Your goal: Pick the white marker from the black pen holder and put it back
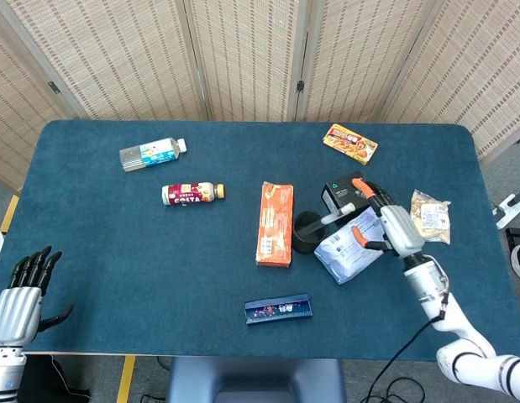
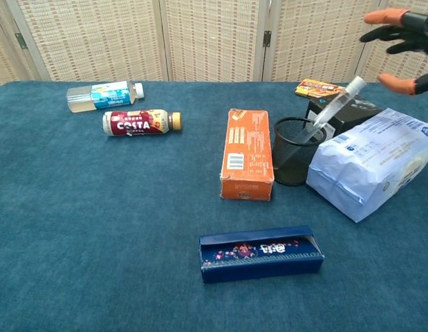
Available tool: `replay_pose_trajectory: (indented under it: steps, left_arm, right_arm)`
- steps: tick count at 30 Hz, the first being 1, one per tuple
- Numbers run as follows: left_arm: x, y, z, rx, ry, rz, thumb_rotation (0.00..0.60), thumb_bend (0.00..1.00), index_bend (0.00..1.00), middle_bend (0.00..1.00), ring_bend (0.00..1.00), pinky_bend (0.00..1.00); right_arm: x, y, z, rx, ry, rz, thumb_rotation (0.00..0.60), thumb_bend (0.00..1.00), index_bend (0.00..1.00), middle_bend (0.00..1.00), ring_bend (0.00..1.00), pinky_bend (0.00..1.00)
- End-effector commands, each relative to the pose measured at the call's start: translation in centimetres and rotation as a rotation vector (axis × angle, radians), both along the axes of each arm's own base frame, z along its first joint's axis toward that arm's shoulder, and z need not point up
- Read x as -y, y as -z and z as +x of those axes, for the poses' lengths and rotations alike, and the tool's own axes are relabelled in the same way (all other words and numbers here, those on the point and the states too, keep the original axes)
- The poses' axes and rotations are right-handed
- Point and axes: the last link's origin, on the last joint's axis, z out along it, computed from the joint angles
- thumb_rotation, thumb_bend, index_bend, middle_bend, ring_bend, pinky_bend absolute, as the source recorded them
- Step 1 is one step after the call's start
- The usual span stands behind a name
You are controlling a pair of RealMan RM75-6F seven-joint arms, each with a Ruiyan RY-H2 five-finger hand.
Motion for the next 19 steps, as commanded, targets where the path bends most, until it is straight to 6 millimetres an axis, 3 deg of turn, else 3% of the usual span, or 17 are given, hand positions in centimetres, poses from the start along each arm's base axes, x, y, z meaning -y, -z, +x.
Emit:
replay_pose_trajectory:
  steps: [1,8,14,19]
  left_arm:
    - [-0.1,0.1,0.2,-0.002,0.007,-0.003,0.600,0.24,0.10,0.06,0.06,0.10]
    - [-0.2,0.0,0.9,-0.009,0.027,0.001,0.600,0.24,0.10,0.06,0.06,0.10]
    - [-0.1,-0.2,1.2,-0.025,0.032,-0.004,0.600,0.24,0.10,0.06,0.06,0.10]
    - [-0.1,-0.2,1.5,-0.023,0.039,0.001,0.600,0.24,0.10,0.06,0.06,0.10]
  right_arm:
    - [-5.0,-4.9,-2.9,-0.230,0.101,-0.124,0.600,0.40,0.00,0.10,0.00,0.07]
    - [-10.3,-7.2,-5.1,-0.329,0.187,-0.133,0.600,0.40,0.00,0.08,0.00,0.07]
    - [-14.1,-7.7,-6.3,-0.407,0.202,-0.201,0.600,0.40,0.00,0.08,0.00,0.07]
    - [-15.3,-7.8,-6.4,-0.375,0.206,-0.239,0.600,0.40,0.00,0.08,0.00,0.07]
